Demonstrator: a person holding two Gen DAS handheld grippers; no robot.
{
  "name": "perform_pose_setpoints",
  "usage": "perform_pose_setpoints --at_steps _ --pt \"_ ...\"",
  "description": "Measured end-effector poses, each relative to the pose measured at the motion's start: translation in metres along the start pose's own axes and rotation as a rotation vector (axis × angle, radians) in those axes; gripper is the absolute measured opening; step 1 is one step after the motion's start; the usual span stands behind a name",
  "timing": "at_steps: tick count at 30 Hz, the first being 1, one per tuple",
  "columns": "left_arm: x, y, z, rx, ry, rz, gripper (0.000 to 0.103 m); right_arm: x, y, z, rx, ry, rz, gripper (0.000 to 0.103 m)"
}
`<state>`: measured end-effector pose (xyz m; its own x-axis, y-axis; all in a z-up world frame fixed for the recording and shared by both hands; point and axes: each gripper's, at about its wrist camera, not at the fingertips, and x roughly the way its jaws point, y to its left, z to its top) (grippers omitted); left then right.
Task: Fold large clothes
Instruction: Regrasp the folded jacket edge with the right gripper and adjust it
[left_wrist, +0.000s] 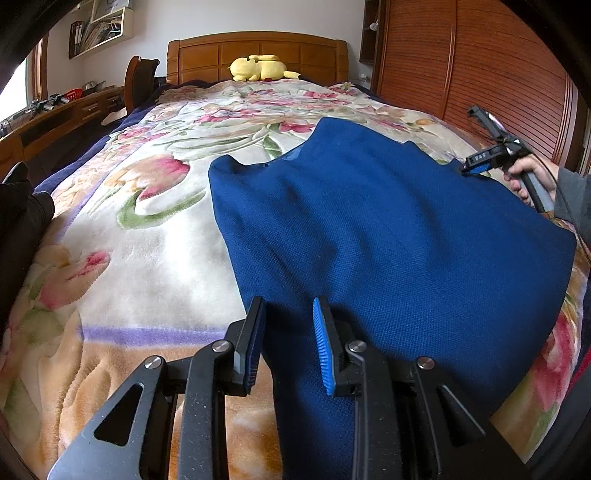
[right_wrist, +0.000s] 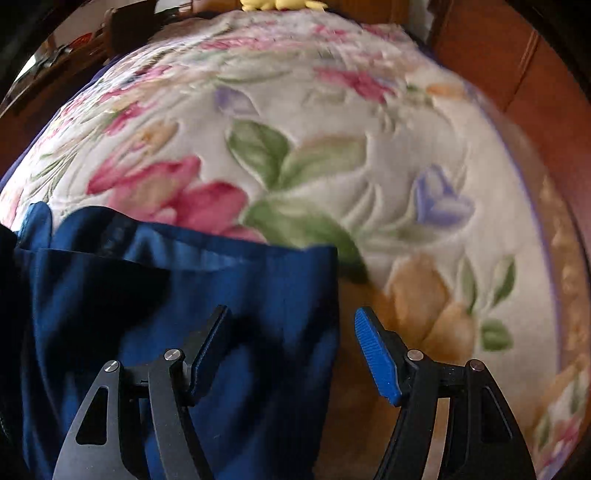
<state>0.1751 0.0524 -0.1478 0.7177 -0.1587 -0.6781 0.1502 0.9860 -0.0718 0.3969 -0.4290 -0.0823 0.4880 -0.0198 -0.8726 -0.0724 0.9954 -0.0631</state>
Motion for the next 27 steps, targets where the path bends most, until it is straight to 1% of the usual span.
perform_pose_setpoints --at_steps 1,2,3,4,5,6,8,9,10,11,12,15,17,19,21,22,25,27 --pt "0.000 0.000 0.000 0.000 0.000 0.000 0.027 0.007 -0.002 -0.001 0.008 0.007 0.015 0.059" --pt "0.000 0.000 0.000 0.000 0.000 0.000 0.027 0.013 -0.007 0.004 0.010 0.009 0.034 0.054" --pt "0.000 0.000 0.000 0.000 0.000 0.002 0.027 0.016 -0.011 0.008 0.015 0.001 0.048 0.033" --pt "0.000 0.000 0.000 0.001 0.000 0.002 0.027 0.015 -0.017 0.013 0.025 -0.013 0.062 0.006" --pt "0.000 0.001 0.000 0.001 0.001 0.003 0.027 0.010 -0.017 0.017 0.023 -0.039 0.079 0.006" --pt "0.000 0.001 0.000 0.001 0.000 0.003 0.027 0.005 -0.018 0.016 0.009 -0.070 0.074 0.006" --pt "0.000 0.001 -0.001 0.001 -0.001 0.003 0.027 -0.015 -0.015 0.016 -0.016 -0.140 0.037 0.004" --pt "0.000 0.001 -0.001 0.002 -0.002 0.002 0.027 -0.021 -0.020 0.017 -0.006 -0.178 -0.011 0.004" --pt "-0.001 0.001 -0.001 0.005 -0.004 0.001 0.027 -0.024 -0.031 0.018 0.033 -0.202 -0.048 0.004" --pt "-0.001 -0.001 -0.001 0.006 -0.005 0.001 0.027 -0.024 -0.041 0.018 0.077 -0.205 -0.059 0.004" --pt "-0.001 -0.001 -0.002 0.007 -0.005 0.002 0.027 -0.021 -0.051 0.018 0.118 -0.187 -0.060 0.004" --pt "-0.002 0.001 -0.002 0.001 -0.006 0.005 0.027 -0.013 -0.061 0.012 0.147 -0.148 -0.041 0.005" --pt "-0.003 0.000 -0.002 0.001 -0.010 0.009 0.027 -0.014 -0.060 0.007 0.136 -0.130 -0.048 0.015" --pt "-0.006 0.000 -0.002 0.009 -0.019 0.020 0.027 -0.029 -0.057 0.002 0.109 -0.154 -0.083 0.043" --pt "-0.010 -0.003 0.000 0.023 -0.020 0.033 0.027 -0.049 -0.053 -0.013 0.102 -0.203 -0.060 0.051" --pt "-0.016 -0.005 0.001 0.034 -0.033 0.036 0.027 -0.058 -0.050 -0.022 0.098 -0.213 -0.042 0.055" --pt "-0.033 -0.010 0.004 0.045 -0.052 0.055 0.027 -0.089 -0.034 -0.055 0.041 -0.234 0.031 0.058" --pt "-0.044 -0.011 0.006 0.024 -0.064 0.057 0.027 -0.106 -0.017 -0.081 -0.015 -0.242 0.053 0.058"
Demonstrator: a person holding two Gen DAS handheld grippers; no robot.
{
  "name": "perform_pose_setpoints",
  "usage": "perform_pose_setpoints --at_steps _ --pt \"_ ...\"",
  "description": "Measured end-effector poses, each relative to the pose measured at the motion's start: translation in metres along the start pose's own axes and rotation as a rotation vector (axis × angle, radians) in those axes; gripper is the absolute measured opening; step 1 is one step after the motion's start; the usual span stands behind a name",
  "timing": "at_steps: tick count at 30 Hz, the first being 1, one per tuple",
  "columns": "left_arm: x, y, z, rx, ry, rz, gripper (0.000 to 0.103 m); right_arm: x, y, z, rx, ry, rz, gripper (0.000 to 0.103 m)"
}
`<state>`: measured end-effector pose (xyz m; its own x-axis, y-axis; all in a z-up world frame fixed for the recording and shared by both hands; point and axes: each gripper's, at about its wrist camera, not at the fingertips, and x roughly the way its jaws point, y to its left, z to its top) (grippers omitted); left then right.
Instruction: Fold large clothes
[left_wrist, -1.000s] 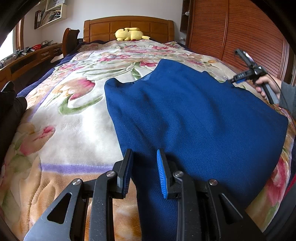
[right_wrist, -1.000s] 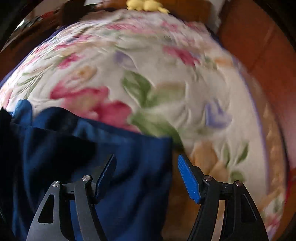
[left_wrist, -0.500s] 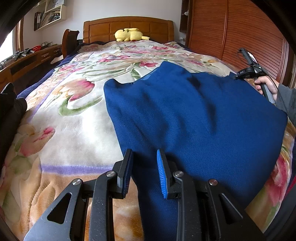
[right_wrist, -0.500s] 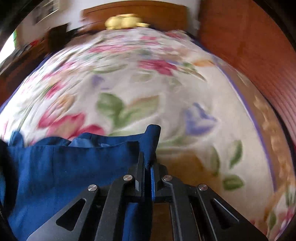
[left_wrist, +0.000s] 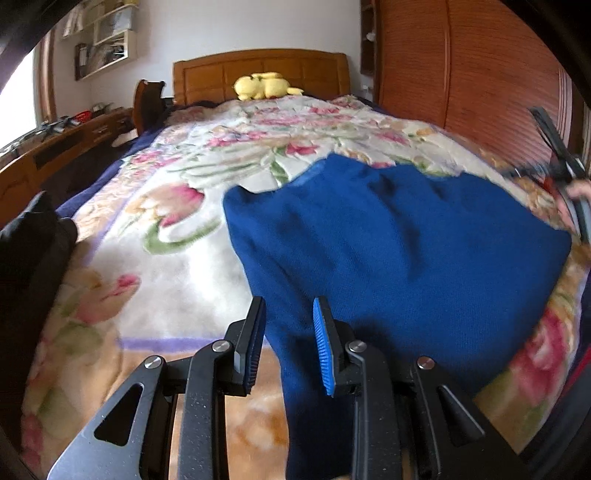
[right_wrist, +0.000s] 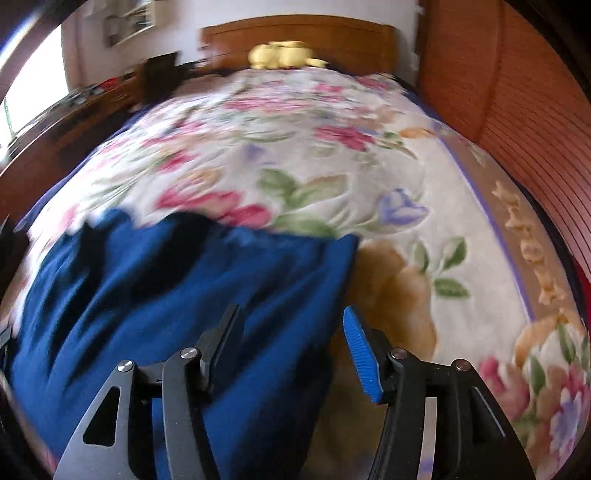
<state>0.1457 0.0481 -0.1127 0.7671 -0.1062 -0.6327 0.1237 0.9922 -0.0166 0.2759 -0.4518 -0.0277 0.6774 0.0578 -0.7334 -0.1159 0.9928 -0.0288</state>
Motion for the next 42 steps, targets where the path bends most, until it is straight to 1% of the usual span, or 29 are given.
perform_pose_setpoints --at_steps 3,5,7,10,13,16,17,18,19,21,23,25,26,29,30,32,35,38,39,40,42 --pt "-0.016 -0.007 0.002 -0.018 -0.006 -0.032 0.027 -0.030 0.027 -0.031 -0.093 -0.014 -0.004 0.058" --pt "-0.026 -0.016 0.002 -0.010 -0.015 -0.035 0.027 -0.050 0.043 -0.048 -0.131 -0.041 0.026 0.058" --pt "-0.034 -0.027 0.003 0.007 -0.026 -0.041 0.027 -0.064 0.051 -0.063 -0.144 -0.053 0.070 0.058" --pt "-0.040 -0.045 0.004 0.025 -0.022 -0.071 0.027 -0.074 0.046 -0.086 -0.124 -0.045 0.094 0.058" --pt "-0.037 -0.059 0.005 0.040 -0.005 -0.091 0.027 -0.072 0.033 -0.108 -0.093 -0.014 0.063 0.058" --pt "-0.032 -0.073 0.004 0.052 0.013 -0.113 0.027 -0.054 0.017 -0.134 -0.062 0.041 0.044 0.058" --pt "-0.031 -0.076 0.003 0.058 0.021 -0.119 0.027 -0.045 0.012 -0.145 -0.053 0.065 0.064 0.058" --pt "-0.029 -0.080 0.003 0.064 0.026 -0.122 0.027 -0.042 0.010 -0.150 -0.041 0.059 0.076 0.058" --pt "-0.028 -0.084 0.003 0.073 0.030 -0.125 0.027 -0.043 0.009 -0.153 -0.036 0.037 0.074 0.058" --pt "-0.028 -0.092 0.004 0.087 0.035 -0.131 0.027 -0.048 0.007 -0.151 -0.033 0.033 0.061 0.058" --pt "-0.028 -0.098 0.005 0.098 0.033 -0.138 0.027 -0.053 0.007 -0.148 -0.030 0.014 0.029 0.058" --pt "-0.028 -0.103 0.006 0.105 0.036 -0.145 0.027 -0.060 0.013 -0.144 -0.026 -0.032 0.011 0.058" --pt "-0.027 -0.105 0.005 0.107 0.038 -0.148 0.027 -0.067 0.018 -0.140 -0.029 -0.064 0.027 0.058" --pt "-0.023 -0.111 0.005 0.115 0.056 -0.152 0.027 -0.071 0.035 -0.135 -0.050 -0.099 0.088 0.056" --pt "-0.022 -0.114 0.005 0.116 0.060 -0.155 0.027 -0.070 0.045 -0.134 -0.065 -0.102 0.117 0.053" --pt "-0.020 -0.118 0.006 0.117 0.065 -0.166 0.027 -0.068 0.064 -0.139 -0.099 -0.101 0.159 0.053" --pt "-0.019 -0.123 0.008 0.127 0.066 -0.172 0.027 -0.058 0.081 -0.144 -0.124 -0.087 0.208 0.053" --pt "-0.017 -0.127 0.008 0.131 0.069 -0.176 0.027 -0.031 0.090 -0.154 -0.133 -0.044 0.189 0.053" --pt "-0.017 -0.128 0.008 0.133 0.070 -0.175 0.027 -0.026 0.090 -0.157 -0.147 -0.046 0.184 0.053" --pt "-0.017 -0.128 0.007 0.135 0.071 -0.171 0.027 -0.026 0.090 -0.158 -0.154 -0.057 0.183 0.053" --pt "-0.016 -0.128 0.005 0.137 0.076 -0.169 0.027 -0.027 0.090 -0.152 -0.139 -0.043 0.190 0.053"
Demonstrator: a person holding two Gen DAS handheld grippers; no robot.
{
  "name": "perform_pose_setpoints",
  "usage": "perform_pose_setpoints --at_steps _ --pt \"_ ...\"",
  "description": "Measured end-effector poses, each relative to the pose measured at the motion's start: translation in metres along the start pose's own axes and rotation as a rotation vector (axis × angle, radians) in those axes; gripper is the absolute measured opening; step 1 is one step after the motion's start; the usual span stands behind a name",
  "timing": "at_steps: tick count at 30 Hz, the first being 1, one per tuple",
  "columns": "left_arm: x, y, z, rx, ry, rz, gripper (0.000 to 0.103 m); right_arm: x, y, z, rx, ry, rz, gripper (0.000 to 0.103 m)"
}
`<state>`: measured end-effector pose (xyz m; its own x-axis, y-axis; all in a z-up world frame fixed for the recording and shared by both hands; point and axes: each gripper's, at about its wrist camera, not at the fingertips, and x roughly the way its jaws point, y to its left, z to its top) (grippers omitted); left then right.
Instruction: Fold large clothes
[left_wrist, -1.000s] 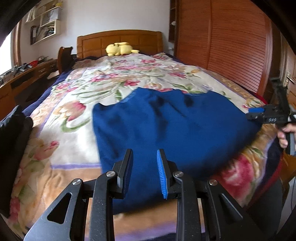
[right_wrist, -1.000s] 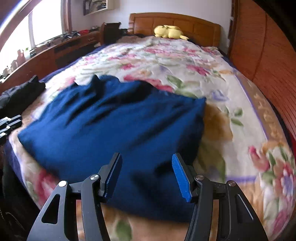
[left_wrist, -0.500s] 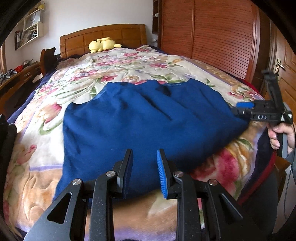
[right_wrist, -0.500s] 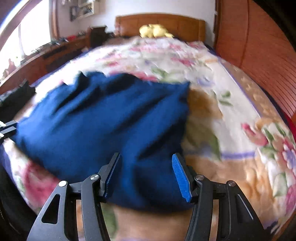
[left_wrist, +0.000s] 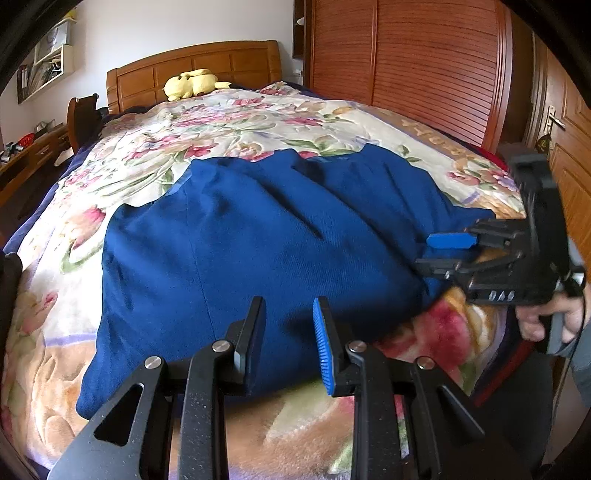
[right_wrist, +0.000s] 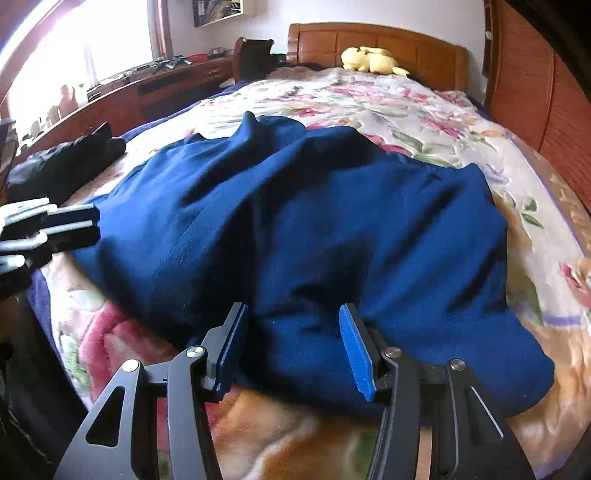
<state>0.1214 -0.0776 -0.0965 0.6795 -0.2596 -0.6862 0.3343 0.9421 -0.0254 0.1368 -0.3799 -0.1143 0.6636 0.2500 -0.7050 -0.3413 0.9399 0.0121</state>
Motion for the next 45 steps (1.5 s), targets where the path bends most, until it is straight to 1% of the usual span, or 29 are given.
perform_pose_setpoints --at_steps 2,3,6,8,10,11,13,15,17,20,23,27,29,32,34,37,40,43,45 --pt "0.003 0.000 -0.002 0.000 0.011 0.006 0.027 -0.009 0.005 0.007 0.007 -0.010 -0.014 0.053" --pt "0.006 0.001 -0.003 -0.002 0.019 0.011 0.027 -0.017 0.009 0.004 0.003 -0.026 -0.011 0.053" --pt "0.013 0.004 -0.007 -0.013 0.044 0.009 0.027 -0.024 0.029 0.012 -0.005 -0.069 0.049 0.053" --pt "0.016 0.003 -0.009 -0.007 0.055 0.011 0.027 -0.021 0.040 0.008 -0.024 -0.056 0.080 0.053" --pt "0.019 0.002 -0.010 -0.002 0.065 0.009 0.027 -0.006 0.047 0.000 -0.058 -0.026 0.057 0.053" --pt "0.022 0.003 -0.012 -0.001 0.073 0.011 0.027 -0.001 0.048 -0.002 -0.066 -0.020 0.050 0.053" --pt "0.027 0.003 -0.014 -0.001 0.087 0.017 0.027 0.000 0.043 -0.003 -0.040 -0.036 0.056 0.053" --pt "0.029 0.003 -0.015 -0.009 0.086 0.015 0.027 -0.007 0.040 -0.004 -0.005 -0.045 0.069 0.053" --pt "0.029 0.002 -0.015 -0.008 0.083 0.017 0.027 -0.016 0.038 -0.005 0.000 -0.055 0.062 0.053" --pt "0.030 0.002 -0.017 -0.008 0.078 0.017 0.027 -0.036 0.025 -0.005 0.018 -0.090 -0.015 0.053" --pt "0.029 0.002 -0.018 -0.013 0.073 0.011 0.027 -0.059 0.007 -0.007 0.062 -0.105 -0.063 0.053" --pt "0.029 0.003 -0.017 -0.017 0.069 0.007 0.027 -0.069 -0.027 -0.012 0.118 -0.102 -0.168 0.053" --pt "0.030 0.003 -0.017 -0.016 0.069 0.007 0.027 -0.071 -0.041 -0.016 0.153 -0.093 -0.190 0.053" --pt "0.030 0.003 -0.017 -0.016 0.070 0.008 0.027 -0.066 -0.054 -0.017 0.191 -0.061 -0.190 0.058" --pt "0.029 0.004 -0.016 -0.021 0.069 0.006 0.027 -0.068 -0.057 -0.021 0.207 -0.050 -0.183 0.066" --pt "0.025 0.002 -0.012 -0.025 0.066 0.005 0.027 -0.065 -0.059 -0.023 0.218 -0.008 -0.186 0.073" --pt "0.016 -0.004 -0.006 -0.021 0.042 -0.018 0.027 -0.057 -0.067 -0.025 0.272 0.031 -0.157 0.077" --pt "0.009 -0.014 0.004 -0.011 0.018 -0.056 0.027 -0.050 -0.077 -0.023 0.339 0.034 -0.111 0.079" --pt "0.012 -0.020 0.008 -0.005 0.020 -0.078 0.027 -0.050 -0.076 -0.022 0.341 0.031 -0.097 0.079"
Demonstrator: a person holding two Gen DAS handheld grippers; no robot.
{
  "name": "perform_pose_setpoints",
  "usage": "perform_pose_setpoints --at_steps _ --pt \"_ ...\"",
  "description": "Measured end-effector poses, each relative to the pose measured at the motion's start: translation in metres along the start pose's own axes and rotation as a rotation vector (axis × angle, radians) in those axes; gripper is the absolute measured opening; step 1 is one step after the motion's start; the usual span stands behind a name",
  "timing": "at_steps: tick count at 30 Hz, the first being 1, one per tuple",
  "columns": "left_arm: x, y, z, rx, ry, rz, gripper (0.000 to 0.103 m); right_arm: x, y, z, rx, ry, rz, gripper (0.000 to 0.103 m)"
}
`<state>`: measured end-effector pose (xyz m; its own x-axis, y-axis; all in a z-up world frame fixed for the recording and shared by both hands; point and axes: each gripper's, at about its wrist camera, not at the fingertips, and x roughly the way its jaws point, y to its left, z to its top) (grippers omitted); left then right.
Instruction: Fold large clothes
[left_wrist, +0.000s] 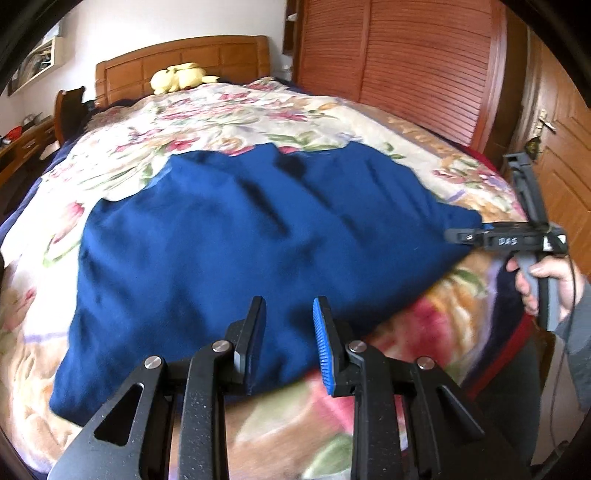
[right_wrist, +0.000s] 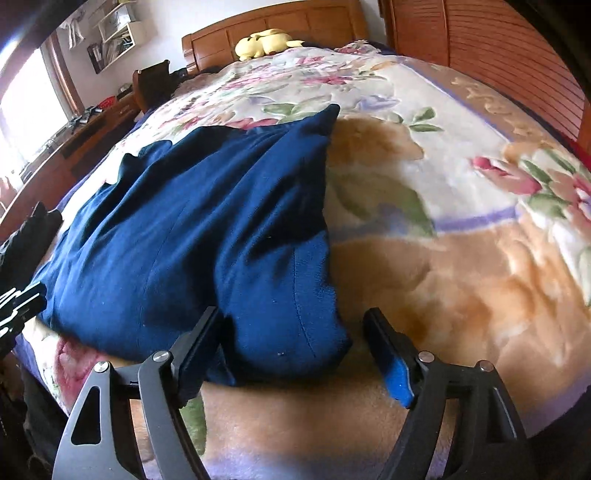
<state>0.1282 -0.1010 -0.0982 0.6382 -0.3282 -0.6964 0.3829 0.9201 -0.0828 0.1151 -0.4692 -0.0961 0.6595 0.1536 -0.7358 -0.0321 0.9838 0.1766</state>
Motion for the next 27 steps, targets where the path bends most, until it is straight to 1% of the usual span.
perform_pose_setpoints --at_steps 7,9,10,11,12,13,14,16,18,20,22,24,27 --pt "0.020 -0.019 0.005 0.029 0.030 -0.037 0.027 0.010 -0.006 -0.003 -0.016 -0.015 -0.010 0.079" --pt "0.028 -0.024 0.002 0.055 0.062 -0.007 0.027 0.010 -0.007 -0.005 -0.016 -0.020 -0.006 0.079" --pt "0.031 -0.024 0.000 0.057 0.068 -0.007 0.027 0.010 -0.008 -0.005 -0.016 -0.019 -0.001 0.077" --pt "0.032 -0.024 0.000 0.056 0.066 -0.007 0.027 0.010 -0.008 -0.005 -0.018 -0.017 0.010 0.073" --pt "0.032 -0.023 -0.001 0.056 0.064 -0.008 0.027 0.011 -0.008 -0.004 -0.022 -0.015 0.039 0.056" --pt "0.033 -0.023 -0.002 0.057 0.065 -0.008 0.027 0.011 -0.007 -0.005 -0.030 -0.009 0.083 0.043" --pt "0.033 -0.023 -0.002 0.055 0.064 -0.011 0.027 0.012 -0.004 -0.004 -0.045 -0.001 0.116 0.039" --pt "0.034 -0.021 -0.003 0.047 0.063 -0.018 0.027 0.008 0.000 -0.002 -0.085 -0.007 0.130 0.029" --pt "0.032 -0.020 -0.004 0.040 0.062 -0.025 0.027 -0.001 0.000 0.005 -0.082 -0.030 0.152 0.026" --pt "0.026 -0.015 -0.002 0.028 0.062 -0.030 0.027 -0.018 0.002 0.014 -0.076 -0.085 0.179 0.024" --pt "0.014 -0.008 0.001 0.003 0.046 -0.024 0.027 -0.037 0.012 0.026 -0.104 -0.142 0.174 0.023" --pt "0.000 0.003 0.002 -0.016 0.016 -0.018 0.027 -0.053 0.032 0.040 -0.145 -0.193 0.172 0.022" --pt "-0.027 0.026 0.000 -0.052 -0.031 0.005 0.027 -0.071 0.067 0.056 -0.218 -0.242 0.186 0.022"
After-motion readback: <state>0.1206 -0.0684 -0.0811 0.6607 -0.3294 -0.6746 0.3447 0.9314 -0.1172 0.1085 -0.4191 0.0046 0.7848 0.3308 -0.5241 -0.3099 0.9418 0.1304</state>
